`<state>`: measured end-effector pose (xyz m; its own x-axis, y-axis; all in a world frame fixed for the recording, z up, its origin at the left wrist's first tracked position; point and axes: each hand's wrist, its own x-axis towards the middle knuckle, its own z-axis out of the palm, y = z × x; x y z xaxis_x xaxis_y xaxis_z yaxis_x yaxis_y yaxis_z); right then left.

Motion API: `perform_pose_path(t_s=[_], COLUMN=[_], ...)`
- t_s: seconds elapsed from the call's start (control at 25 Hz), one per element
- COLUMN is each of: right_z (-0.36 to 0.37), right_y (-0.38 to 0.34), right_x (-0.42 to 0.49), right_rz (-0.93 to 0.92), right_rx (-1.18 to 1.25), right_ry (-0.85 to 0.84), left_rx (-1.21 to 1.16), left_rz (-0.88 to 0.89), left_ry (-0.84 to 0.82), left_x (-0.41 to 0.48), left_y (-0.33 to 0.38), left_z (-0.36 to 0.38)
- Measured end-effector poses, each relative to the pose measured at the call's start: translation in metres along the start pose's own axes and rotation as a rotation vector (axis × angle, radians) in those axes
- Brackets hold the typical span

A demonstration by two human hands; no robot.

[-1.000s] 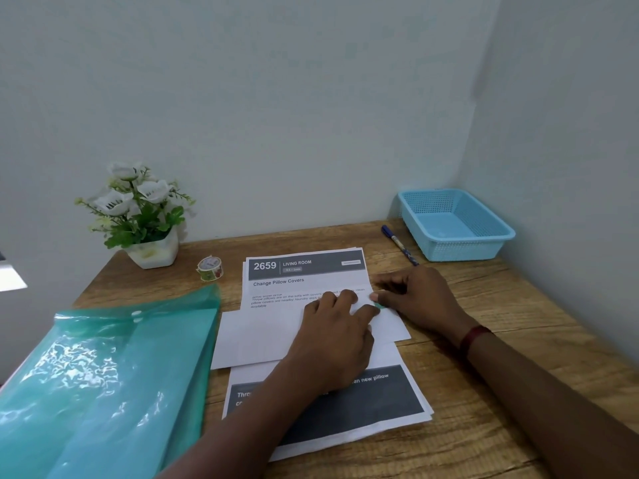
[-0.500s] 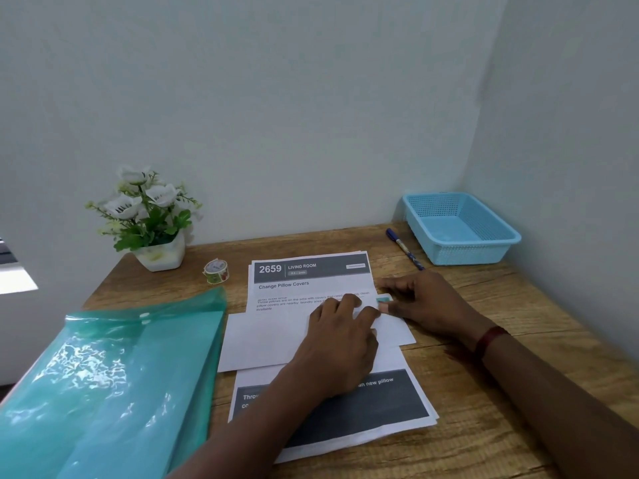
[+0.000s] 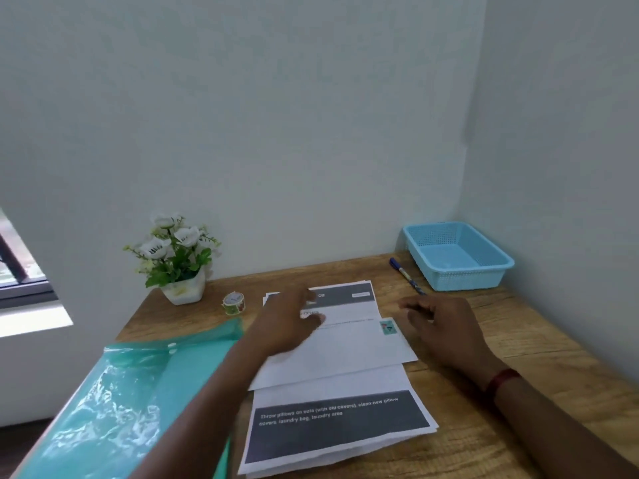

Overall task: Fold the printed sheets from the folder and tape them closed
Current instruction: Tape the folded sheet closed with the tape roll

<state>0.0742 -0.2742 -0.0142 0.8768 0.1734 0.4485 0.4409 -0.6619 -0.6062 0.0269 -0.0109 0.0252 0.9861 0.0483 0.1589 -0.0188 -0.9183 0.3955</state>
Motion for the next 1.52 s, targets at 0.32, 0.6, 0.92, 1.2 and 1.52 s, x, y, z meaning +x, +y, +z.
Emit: perform_pose_path(t_s=[0.32,0.6,0.92,1.2,1.52], right_z=[-0.016,0.008,0.04,0.049,0.046], right_y=[-0.08,-0.122,-0.122,-0.114,-0.111], right_x=[-0.079,-0.097,-0.107,-0.109,-0.109], right_rz=[-0.221,-0.136,-0.184,-0.157,-0.012], right_rx=[-0.156,-0.083,-0.154,-0.072,0.096], right_ry=[-0.161,-0.309,-0.328,-0.308,-0.234], left_rx=[0.209,0.171,0.252,0.162,-0.108], left_rz=[-0.026,0.037,0.045,0.06,0.077], left_ry=[-0.548,-0.415,-0.466,-0.398,-0.17], left_x=[-0.012,-0.023,-0.028,-0.034,-0.045], left_y=[-0.037,-0.039,-0.043,-0.041,-0.041], left_z=[-0.043,-0.034,-0.035,-0.021,-0.027])
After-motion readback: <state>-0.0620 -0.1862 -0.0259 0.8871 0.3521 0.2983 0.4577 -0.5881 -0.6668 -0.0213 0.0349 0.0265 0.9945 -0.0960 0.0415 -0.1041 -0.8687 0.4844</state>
